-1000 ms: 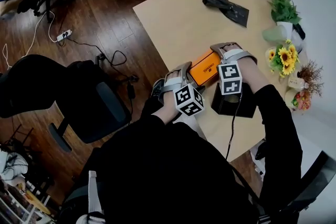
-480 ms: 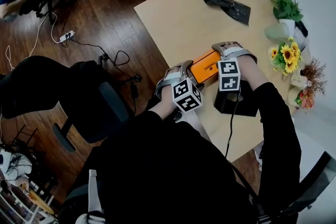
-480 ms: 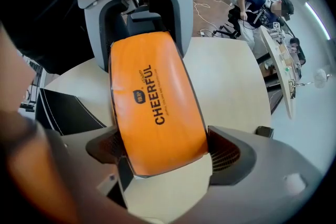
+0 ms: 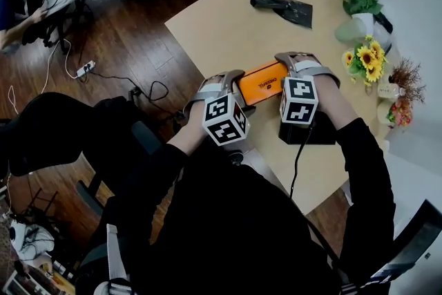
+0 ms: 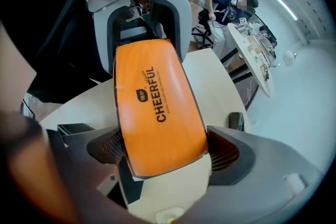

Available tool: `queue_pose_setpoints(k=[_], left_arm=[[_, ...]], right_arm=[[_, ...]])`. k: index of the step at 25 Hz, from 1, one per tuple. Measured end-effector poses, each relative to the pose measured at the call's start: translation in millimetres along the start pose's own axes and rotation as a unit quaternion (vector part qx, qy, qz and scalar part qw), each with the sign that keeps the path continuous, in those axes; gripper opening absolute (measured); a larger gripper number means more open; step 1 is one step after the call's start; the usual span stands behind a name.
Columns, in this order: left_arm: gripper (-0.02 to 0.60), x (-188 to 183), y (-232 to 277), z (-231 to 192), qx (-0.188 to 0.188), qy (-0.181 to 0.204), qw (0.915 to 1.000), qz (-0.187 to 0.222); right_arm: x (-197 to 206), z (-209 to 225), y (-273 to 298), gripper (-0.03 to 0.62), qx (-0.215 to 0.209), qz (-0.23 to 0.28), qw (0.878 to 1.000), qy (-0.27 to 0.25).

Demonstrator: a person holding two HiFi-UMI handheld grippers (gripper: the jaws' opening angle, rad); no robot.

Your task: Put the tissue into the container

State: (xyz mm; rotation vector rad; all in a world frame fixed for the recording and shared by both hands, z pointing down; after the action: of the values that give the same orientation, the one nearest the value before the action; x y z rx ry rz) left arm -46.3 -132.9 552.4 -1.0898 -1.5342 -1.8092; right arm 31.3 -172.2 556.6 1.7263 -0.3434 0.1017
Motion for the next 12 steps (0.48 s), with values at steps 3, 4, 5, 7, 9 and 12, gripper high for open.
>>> queue_pose_setpoints(k=[3,4,5,7,9,12], left_arm=[[0.416,-32.5,1.8,7.0,0.029,0.035,0.9990,0.006],[0.416,-43.9,4.5,11.7,0.040,0.048,0.9980,0.009],[0.416,-55.0,8.0,17.7,0.052,0.063,0.9966,0.012],[0.416,-74.7,16.7,34.2,0.079,0.089,0.9927,0.018],[0.416,-89.5,26.5,54.9,0.108,0.112,0.9876,0.021],[0.416,-104.5,41.2,87.6,0.153,0.144,0.9775,0.020]], right_arm=[[13.4,-7.1,-33.3,0.480,0.023,-0.013,0.999,0.037],[20.3,-12.3,-44.9,0.480,0.032,-0.019,0.998,0.051],[28.4,-19.3,-56.2,0.480,0.041,-0.026,0.997,0.067],[45.0,-38.0,-76.5,0.482,0.058,-0.037,0.993,0.100],[60.2,-61.1,-92.3,0.482,0.071,-0.044,0.988,0.134],[81.0,-99.3,-107.9,0.482,0.085,-0.048,0.978,0.186]])
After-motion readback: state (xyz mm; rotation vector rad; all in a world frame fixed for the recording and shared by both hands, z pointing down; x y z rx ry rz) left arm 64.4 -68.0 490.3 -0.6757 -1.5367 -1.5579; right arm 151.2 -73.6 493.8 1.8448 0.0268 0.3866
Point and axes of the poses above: the fingertips, and each gripper's own axes: y forward along the fingers, z to its right, x out of its underside, the point moved 3 cm from there along -y, backward along the fingers, and after that the axes turned 14 degrees about z, right-handed, at the moved point
